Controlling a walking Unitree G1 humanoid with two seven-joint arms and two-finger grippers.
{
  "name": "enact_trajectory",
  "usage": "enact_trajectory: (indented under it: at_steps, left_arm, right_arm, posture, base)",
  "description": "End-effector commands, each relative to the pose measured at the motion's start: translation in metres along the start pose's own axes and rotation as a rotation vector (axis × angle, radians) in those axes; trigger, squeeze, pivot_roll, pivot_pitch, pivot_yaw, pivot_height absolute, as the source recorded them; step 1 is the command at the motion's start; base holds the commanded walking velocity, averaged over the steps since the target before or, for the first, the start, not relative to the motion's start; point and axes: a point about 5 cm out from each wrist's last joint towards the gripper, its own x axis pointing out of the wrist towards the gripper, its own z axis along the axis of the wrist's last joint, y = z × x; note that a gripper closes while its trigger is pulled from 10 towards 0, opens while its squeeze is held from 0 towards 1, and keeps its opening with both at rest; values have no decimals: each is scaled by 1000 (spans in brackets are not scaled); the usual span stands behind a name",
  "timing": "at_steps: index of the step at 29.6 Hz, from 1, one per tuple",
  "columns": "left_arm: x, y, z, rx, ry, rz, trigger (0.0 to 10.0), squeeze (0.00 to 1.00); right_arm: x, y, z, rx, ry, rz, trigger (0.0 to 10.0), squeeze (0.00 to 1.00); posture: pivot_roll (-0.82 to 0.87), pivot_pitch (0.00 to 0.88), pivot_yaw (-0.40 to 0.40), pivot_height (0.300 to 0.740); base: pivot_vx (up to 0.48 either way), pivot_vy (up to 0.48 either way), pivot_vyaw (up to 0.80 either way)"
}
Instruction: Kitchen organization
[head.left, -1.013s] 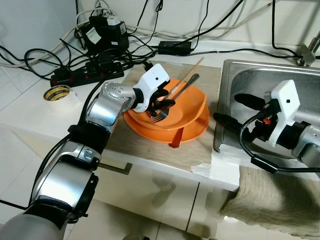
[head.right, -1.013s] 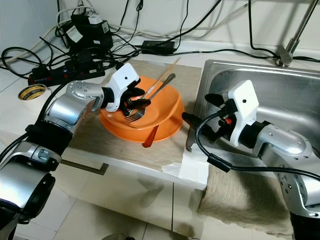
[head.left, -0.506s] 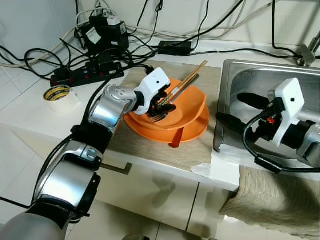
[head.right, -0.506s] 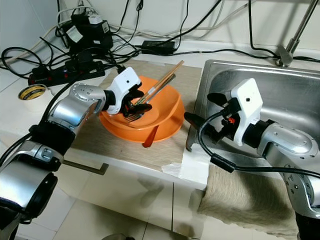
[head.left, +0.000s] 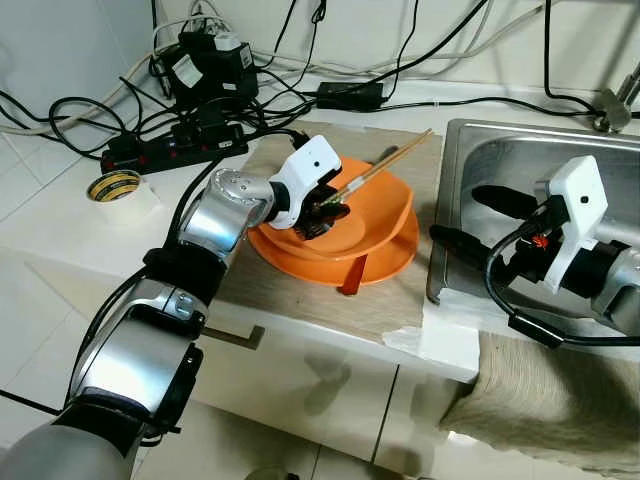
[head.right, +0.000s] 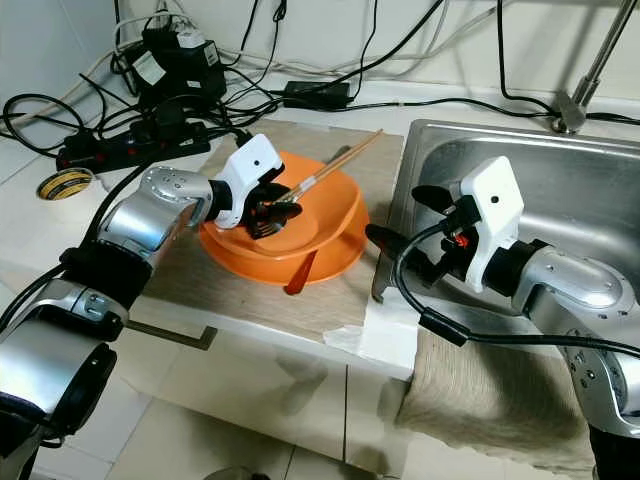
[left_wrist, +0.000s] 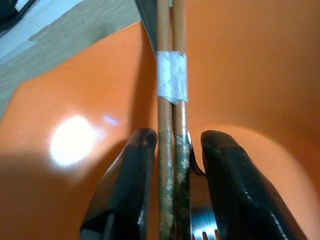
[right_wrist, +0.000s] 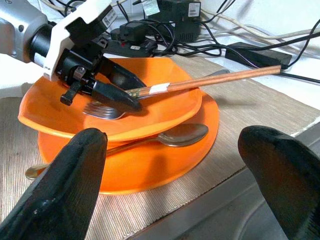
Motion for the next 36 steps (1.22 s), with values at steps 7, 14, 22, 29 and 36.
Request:
enact_trajectory:
  at_steps: [7, 14, 22, 29, 36]
  left_arm:
    - [-8, 6, 13, 44, -34, 22, 0, 0]
    - [-14, 5, 23, 77, -64, 11, 0, 0]
    - [-13, 3, 22, 56, -73, 6, 0, 0]
    - [-17, 1, 29, 32, -128, 8, 0, 0]
    - [-20, -2, 36, 20, -179, 12, 0, 0]
  right_arm:
    - [2, 1, -1, -5, 0, 4, 10000, 0]
    - [2, 0, -2, -10, 6, 4, 10000, 0]
    - [2, 1, -4, -12, 13, 5, 10000, 0]
    - [5, 2, 1, -11, -8, 7, 10000, 0]
    - [6, -3, 8, -8, -43, -9, 10000, 0]
  posture:
    - [-73, 0, 85, 740]
    - [-74, 0, 83, 740]
    - [-77, 0, 81, 740]
    - [-77, 0, 83, 740]
    - [-71, 0, 79, 740]
  base:
    - [0, 0, 0]
    - [0, 0, 0]
    - [0, 0, 0]
    - [0, 0, 0]
    - [0, 0, 0]
